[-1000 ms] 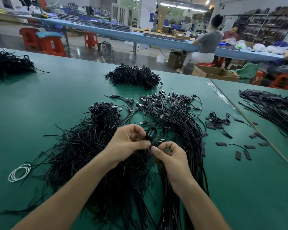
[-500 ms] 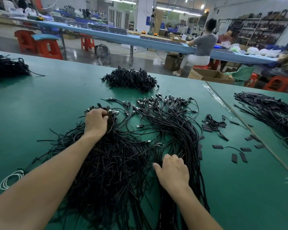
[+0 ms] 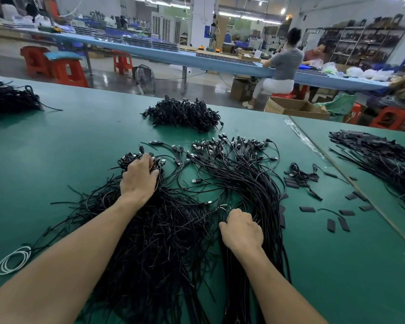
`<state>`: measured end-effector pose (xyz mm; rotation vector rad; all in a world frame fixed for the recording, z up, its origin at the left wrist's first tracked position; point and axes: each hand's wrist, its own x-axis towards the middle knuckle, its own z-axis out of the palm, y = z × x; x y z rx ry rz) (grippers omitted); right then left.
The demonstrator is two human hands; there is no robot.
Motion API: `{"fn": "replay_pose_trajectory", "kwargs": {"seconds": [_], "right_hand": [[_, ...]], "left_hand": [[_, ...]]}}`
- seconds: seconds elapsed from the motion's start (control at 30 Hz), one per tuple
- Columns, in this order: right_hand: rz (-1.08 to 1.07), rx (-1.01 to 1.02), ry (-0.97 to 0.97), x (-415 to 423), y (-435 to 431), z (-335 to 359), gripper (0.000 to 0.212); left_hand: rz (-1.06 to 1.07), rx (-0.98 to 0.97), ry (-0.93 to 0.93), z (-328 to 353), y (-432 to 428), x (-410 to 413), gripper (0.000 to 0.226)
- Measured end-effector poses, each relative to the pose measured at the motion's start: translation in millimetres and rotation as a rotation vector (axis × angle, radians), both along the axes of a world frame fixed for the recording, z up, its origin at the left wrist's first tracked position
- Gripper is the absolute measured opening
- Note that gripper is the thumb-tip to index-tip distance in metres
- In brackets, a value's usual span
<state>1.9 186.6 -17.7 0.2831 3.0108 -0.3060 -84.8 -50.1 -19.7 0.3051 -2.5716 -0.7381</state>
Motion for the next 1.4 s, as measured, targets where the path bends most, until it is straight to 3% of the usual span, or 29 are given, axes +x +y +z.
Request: {"fn": "replay_pose_trajectory", "kwargs": {"seconds": [0.13, 0.27, 0.33, 0.4, 0.5, 0.6, 0.7, 0.77, 0.87, 0.93, 1.0, 1.1, 1.17, 1.23, 1.4], "right_hand": [[-0.074, -0.117, 0.044, -2.9, 1.1, -1.3, 0.011], [-0.185, -0.443, 0.104, -6.4, 4.9, 3.4, 0.017], [-0.228, -0.702, 0.151, -6.4, 4.1, 12.6, 0.021], [-0.185, -0.864, 0.183, -3.1, -0.5, 24.8, 0.024], [0.009, -0.94, 0.228, 10.2, -12.4, 45.3, 0.026], [0.258, -1.071, 0.267, 27.4, -30.4, 67.7, 0.027], [0.469, -1.014, 0.389, 41.4, -36.5, 80.0, 0.034], [0.482, -1.004, 0.464, 42.2, -27.4, 81.2, 0.032], [0.233, -0.882, 0.603, 27.8, -0.2, 71.7, 0.037], [0.083, -0.721, 0.655, 17.8, 19.0, 58.6, 0.038], [-0.014, -0.597, 0.65, 11.6, 38.7, 42.3, 0.039], [-0.157, -0.728, 0.601, 4.9, 66.0, 27.5, 0.04], [-0.255, -0.918, 0.559, 1.9, 78.1, 26.6, 0.038], [-0.303, -1.031, 0.538, 0.7, 84.1, 27.1, 0.036], [-0.301, -0.986, 0.551, 2.3, 93.0, 28.7, 0.036]], "left_hand": [[-0.009, 0.112, -0.057, -3.8, -2.2, -3.3, 0.02], [-0.002, -0.164, -0.241, 2.0, 8.2, 3.4, 0.035], [-0.053, -0.282, -0.138, 6.4, 18.5, 8.4, 0.039], [-0.277, -0.287, -0.062, 10.0, 36.1, 15.6, 0.049], [-0.684, -0.154, -0.132, 20.1, 71.9, 34.5, 0.06], [-0.874, -0.043, -0.176, 18.7, 98.1, 49.1, 0.042], [-0.785, 0.385, -0.205, 10.9, 104.6, 54.3, 0.022], [-0.637, 0.559, -0.171, 12.1, 98.6, 50.0, 0.012], [-0.405, 0.663, -0.071, 17.7, 80.4, 42.3, 0.064], [-0.368, 0.569, 0.114, 18.8, 70.6, 44.5, 0.071], [-0.428, 0.485, 0.318, 21.5, 70.0, 52.0, 0.054], [-0.67, 0.292, 0.526, 30.9, 86.7, 70.2, 0.039], [-0.812, 0.147, 0.581, 34.5, 99.2, 82.8, 0.029], [-0.812, 0.096, 0.618, 37.5, 106.2, 86.4, 0.028], [-0.712, 0.058, 0.57, 33.7, 98.8, 84.8, 0.029]]}}
